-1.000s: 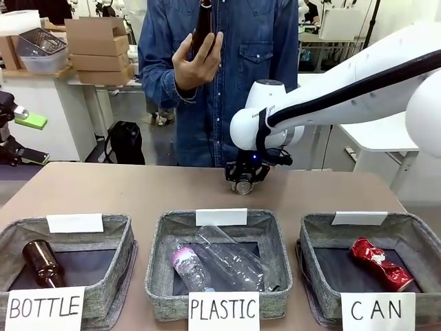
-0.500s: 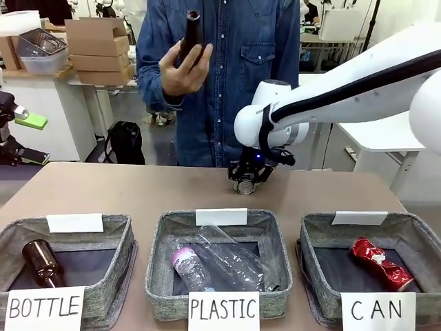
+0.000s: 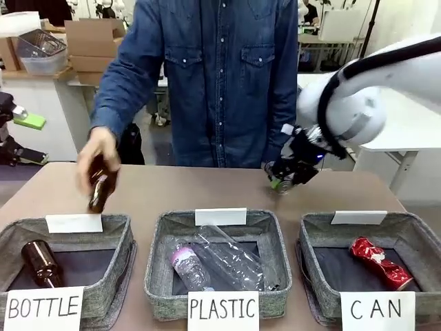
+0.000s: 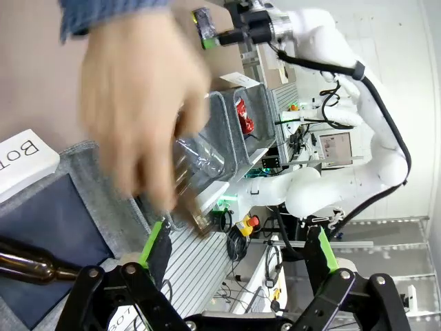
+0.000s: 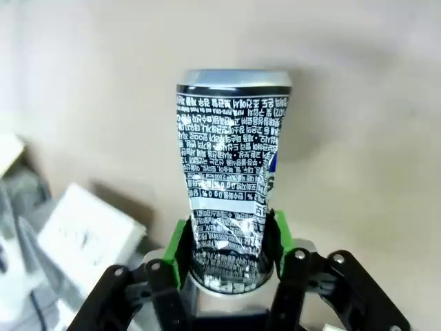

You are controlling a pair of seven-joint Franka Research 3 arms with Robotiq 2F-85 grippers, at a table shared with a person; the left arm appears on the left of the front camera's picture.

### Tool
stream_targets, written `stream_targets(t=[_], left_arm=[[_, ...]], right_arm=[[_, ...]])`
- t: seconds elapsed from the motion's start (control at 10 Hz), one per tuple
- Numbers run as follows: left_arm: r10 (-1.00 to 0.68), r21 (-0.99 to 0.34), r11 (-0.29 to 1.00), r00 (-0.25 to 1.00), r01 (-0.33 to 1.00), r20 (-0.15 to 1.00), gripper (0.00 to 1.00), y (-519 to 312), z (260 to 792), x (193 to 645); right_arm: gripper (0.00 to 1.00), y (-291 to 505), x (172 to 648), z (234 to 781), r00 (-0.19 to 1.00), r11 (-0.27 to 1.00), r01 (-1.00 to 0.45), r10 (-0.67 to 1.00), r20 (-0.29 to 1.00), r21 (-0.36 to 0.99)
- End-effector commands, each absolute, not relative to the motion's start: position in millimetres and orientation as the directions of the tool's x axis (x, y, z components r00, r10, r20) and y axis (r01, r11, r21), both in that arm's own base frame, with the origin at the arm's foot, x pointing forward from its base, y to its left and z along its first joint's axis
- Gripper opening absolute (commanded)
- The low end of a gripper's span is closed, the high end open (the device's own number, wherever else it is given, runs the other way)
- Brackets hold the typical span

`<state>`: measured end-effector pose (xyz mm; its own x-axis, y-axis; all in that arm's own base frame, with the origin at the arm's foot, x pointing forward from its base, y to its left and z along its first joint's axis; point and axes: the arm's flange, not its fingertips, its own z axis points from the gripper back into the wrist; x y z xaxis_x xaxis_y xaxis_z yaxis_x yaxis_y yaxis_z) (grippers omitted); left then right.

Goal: Sort the can waste into the basket.
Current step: Pick up the can waste from the table and place it in the right Fabric basket.

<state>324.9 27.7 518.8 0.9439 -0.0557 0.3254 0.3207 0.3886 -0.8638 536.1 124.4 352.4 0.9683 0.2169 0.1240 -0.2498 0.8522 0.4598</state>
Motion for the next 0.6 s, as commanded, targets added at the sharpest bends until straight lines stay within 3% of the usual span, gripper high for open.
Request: stream_targets(t=[0.0,0.3,0.5], left_arm=[[-0.068,-0.860,0.382,0.938,0.338,0.339,1.00,28.8,517.3,323.4],[-0.068,-0.860,0.382,0.938,0.338,0.339,1.00,28.8,517.3,323.4],[-0.068,-0.860,0.382,0.938,0.338,0.339,1.00,28.8,517.3,323.4]], right_arm=[[0.00,85.1,483.8,368.1,0.930,0.744,-0.365,0.320,0.180,0.559],[0.00,41.2,397.5,419.1,0.786,0.530,-0.605,0.515,0.341,0.594],[0.00,15.0,329.6,440.9,0.541,0.314,-0.780,0.774,0.330,0.541]])
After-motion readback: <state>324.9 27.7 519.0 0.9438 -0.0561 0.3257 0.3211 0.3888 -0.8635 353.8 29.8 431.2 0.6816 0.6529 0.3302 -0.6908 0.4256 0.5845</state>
